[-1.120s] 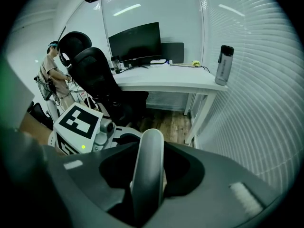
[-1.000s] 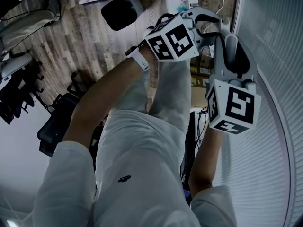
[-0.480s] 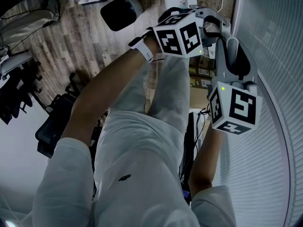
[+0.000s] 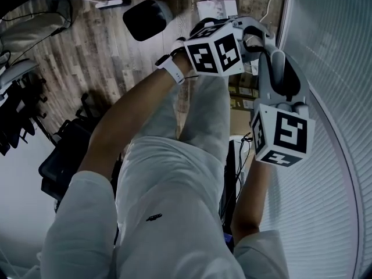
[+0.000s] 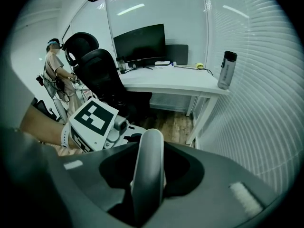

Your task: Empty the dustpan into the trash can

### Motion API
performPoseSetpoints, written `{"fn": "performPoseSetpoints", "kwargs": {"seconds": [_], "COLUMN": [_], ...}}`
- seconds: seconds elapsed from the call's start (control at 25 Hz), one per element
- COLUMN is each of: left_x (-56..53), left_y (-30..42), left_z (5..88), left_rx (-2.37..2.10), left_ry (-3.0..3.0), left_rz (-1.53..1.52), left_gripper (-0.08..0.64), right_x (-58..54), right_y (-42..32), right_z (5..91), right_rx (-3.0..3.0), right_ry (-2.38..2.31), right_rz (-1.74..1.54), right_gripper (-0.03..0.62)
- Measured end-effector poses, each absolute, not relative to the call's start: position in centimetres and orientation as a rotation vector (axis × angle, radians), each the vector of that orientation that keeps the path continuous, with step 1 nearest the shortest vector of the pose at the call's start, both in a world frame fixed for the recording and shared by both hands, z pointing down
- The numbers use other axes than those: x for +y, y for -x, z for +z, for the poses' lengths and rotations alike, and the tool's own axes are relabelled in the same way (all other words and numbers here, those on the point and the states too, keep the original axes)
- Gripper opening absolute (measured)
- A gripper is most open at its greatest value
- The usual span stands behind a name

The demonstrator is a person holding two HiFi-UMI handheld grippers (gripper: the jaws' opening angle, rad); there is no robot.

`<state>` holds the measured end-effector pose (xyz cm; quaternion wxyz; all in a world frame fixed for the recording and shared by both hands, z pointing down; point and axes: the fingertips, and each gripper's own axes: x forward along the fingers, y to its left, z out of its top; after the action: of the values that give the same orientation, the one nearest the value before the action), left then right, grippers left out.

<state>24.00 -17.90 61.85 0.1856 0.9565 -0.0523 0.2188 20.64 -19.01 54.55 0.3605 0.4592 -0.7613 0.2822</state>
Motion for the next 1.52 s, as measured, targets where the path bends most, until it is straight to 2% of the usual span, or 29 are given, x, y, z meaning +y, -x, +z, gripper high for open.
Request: {"fn": "performPoseSetpoints", "kwargs": {"seconds": [0.64,1.08,1.52], "left_x": [-16.7,-14.0,-12.9], "left_y": [-19.4,-16.5,-9.3], "left_z": [53.2,43.4,36.6], "left_rx": [-0.267,-0.397,-0.633], "left_ry": [-2.708,-2.788,-2.791], "left_rz": [0.541,0.513,0.462], "left_gripper": [0.11,0.112,0.115], "right_x": [-17.0,-13.3,-11.0], "right_y": [-15.9,-13.1,-6.0], "right_z": [45.8,36.0,29.2], "right_rx": [-2.034,-2.12,-2.226], "right_ry": [-1.152,-1.176,-1.064], "right_rz": [0.598,0.478,0.298], "right_gripper": [0.132,0.13,0.129]}}
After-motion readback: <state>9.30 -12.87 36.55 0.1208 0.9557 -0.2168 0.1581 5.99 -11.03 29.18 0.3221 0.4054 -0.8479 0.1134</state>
